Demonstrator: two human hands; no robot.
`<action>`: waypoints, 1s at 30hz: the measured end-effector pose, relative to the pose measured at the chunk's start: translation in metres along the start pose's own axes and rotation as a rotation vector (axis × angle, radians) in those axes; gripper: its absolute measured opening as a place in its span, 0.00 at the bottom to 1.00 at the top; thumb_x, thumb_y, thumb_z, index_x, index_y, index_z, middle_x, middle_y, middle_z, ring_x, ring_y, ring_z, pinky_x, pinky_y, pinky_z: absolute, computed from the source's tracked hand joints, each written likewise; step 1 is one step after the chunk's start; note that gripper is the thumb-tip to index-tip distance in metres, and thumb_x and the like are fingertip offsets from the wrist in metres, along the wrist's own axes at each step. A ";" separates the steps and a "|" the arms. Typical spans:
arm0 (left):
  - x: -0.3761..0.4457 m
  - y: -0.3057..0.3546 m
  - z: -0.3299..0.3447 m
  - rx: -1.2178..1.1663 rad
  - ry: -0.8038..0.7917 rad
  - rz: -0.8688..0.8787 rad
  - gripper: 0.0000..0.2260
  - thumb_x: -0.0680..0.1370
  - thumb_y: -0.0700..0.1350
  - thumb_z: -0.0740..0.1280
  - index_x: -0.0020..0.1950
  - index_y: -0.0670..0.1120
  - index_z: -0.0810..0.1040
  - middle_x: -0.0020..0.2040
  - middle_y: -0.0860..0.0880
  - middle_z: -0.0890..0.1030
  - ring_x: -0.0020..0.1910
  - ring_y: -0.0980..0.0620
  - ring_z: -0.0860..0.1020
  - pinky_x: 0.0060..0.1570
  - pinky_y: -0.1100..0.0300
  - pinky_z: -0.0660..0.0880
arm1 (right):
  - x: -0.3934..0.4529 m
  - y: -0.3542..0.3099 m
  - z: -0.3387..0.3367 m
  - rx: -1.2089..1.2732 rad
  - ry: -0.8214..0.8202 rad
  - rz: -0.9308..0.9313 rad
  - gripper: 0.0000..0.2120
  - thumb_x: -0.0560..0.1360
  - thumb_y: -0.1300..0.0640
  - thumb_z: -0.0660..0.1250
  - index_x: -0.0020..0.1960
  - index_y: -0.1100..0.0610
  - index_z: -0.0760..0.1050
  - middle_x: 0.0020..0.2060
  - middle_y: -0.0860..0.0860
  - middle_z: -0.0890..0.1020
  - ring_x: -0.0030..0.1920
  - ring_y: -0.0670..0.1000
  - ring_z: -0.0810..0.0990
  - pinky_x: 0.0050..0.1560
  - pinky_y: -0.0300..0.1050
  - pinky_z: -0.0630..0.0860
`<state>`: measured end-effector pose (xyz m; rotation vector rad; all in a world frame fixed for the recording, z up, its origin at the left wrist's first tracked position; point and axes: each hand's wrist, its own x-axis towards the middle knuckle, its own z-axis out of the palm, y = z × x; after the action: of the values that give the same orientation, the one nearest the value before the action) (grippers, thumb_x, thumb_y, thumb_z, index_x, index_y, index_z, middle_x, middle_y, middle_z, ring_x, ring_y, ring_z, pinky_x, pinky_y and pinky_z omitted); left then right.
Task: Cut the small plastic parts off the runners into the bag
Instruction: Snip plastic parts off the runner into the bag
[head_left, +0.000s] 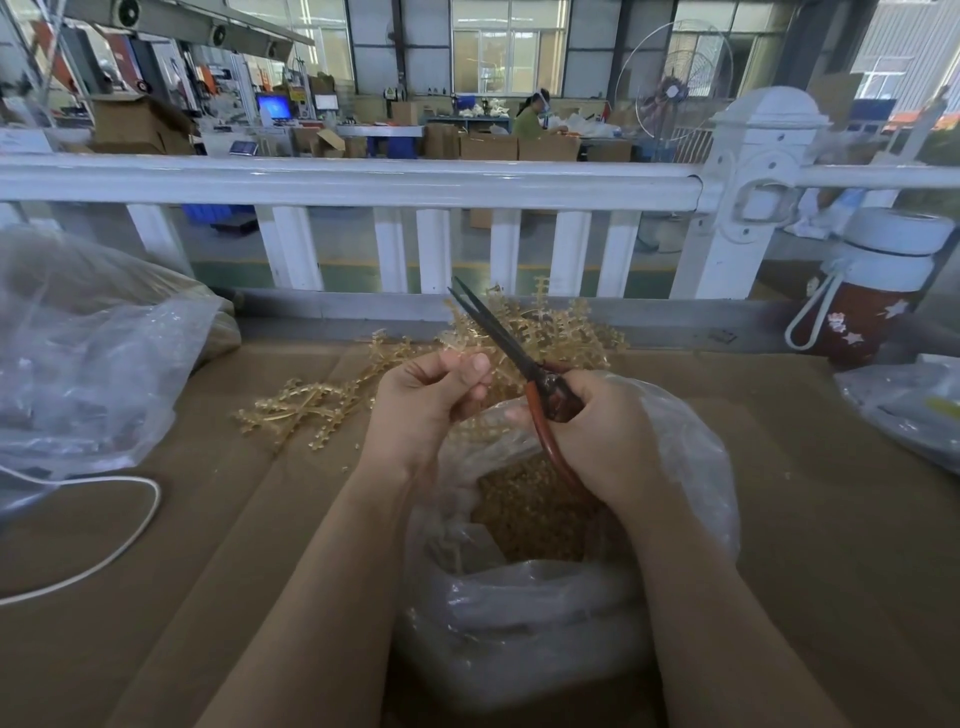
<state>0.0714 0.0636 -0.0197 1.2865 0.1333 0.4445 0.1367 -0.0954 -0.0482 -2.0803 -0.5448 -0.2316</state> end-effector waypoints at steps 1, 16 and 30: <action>0.000 0.000 -0.001 -0.005 -0.005 0.016 0.07 0.77 0.38 0.70 0.38 0.41 0.80 0.33 0.47 0.78 0.31 0.56 0.74 0.35 0.66 0.75 | 0.000 0.000 0.000 -0.029 -0.007 -0.004 0.20 0.63 0.28 0.73 0.43 0.41 0.76 0.36 0.32 0.81 0.39 0.36 0.79 0.37 0.37 0.71; 0.004 -0.001 -0.008 0.004 0.007 0.086 0.15 0.80 0.35 0.65 0.36 0.47 0.84 0.32 0.49 0.79 0.33 0.55 0.74 0.38 0.65 0.73 | -0.004 0.003 -0.004 -0.338 0.064 -0.158 0.26 0.69 0.26 0.64 0.49 0.48 0.76 0.40 0.41 0.81 0.42 0.42 0.78 0.43 0.42 0.79; 0.003 -0.002 -0.005 -0.035 -0.009 0.058 0.10 0.80 0.36 0.65 0.39 0.42 0.80 0.31 0.50 0.79 0.34 0.55 0.74 0.40 0.65 0.73 | -0.004 -0.001 -0.005 -0.410 0.096 -0.138 0.22 0.70 0.28 0.68 0.46 0.47 0.77 0.36 0.38 0.78 0.36 0.38 0.74 0.34 0.29 0.66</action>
<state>0.0735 0.0687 -0.0229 1.2600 0.0805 0.4881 0.1332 -0.0999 -0.0466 -2.4117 -0.6230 -0.5607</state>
